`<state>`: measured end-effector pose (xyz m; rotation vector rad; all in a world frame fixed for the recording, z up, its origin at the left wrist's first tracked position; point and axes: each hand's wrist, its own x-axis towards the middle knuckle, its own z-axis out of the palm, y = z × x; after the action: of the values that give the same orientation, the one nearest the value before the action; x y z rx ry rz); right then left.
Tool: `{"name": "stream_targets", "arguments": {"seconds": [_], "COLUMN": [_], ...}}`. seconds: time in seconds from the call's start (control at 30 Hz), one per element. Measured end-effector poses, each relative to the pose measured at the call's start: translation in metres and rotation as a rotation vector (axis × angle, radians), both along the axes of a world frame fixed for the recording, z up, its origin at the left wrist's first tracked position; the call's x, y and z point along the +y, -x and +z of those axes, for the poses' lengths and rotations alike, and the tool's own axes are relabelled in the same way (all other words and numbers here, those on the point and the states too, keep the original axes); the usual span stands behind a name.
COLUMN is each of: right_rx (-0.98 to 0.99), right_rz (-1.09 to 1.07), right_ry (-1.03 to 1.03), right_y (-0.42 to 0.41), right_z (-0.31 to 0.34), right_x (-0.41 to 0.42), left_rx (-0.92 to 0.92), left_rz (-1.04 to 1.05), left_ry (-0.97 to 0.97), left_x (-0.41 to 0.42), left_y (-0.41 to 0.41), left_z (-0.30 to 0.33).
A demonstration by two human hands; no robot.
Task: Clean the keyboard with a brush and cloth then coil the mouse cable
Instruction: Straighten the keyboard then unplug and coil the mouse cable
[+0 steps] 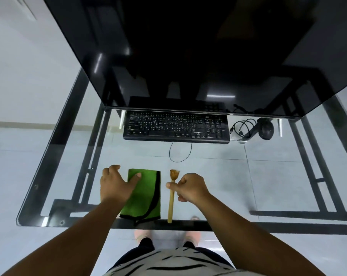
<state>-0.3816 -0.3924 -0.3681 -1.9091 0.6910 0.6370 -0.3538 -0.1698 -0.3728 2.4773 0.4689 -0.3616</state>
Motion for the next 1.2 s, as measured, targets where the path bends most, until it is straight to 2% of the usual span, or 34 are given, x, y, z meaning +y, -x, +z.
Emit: {"name": "stream_targets", "arguments": {"seconds": [0.13,0.27,0.37,0.43,0.57,0.67,0.83,1.2], "right_rx": [0.013,0.02,-0.028,-0.087,-0.235,-0.371,-0.605,-1.001], "right_rz": [0.12,0.109,0.069,0.038,-0.053,-0.102,-0.168,-0.165], "right_ry": [0.114,0.174,0.164,0.137,0.073,0.04,-0.016,-0.145], "right_y": [-0.002,-0.005,-0.005,-0.004,-0.012,-0.025,-0.062,-0.137], "right_z": [-0.001,-0.003,-0.004,-0.002,0.007,0.023,0.066,0.208], "right_x": [0.013,0.019,0.019,0.018,0.015,0.01,-0.004,-0.009], "left_rx": [0.164,0.317,0.336,0.296,0.269,0.196,-0.03,-0.558], "left_rz": [-0.038,-0.127,-0.205,-0.18,-0.052,0.016,0.128,0.078], "left_ry": [0.011,0.023,-0.007,0.076,0.365,0.504,0.757,0.939], "left_x": [0.006,0.006,0.004,0.0,-0.007,-0.008,-0.018,-0.022], "left_y": [-0.005,-0.01,-0.013,-0.014,-0.018,-0.028,-0.055,-0.097], "left_z": [0.007,0.014,0.014,0.015,0.02,0.033,0.083,0.251]}}
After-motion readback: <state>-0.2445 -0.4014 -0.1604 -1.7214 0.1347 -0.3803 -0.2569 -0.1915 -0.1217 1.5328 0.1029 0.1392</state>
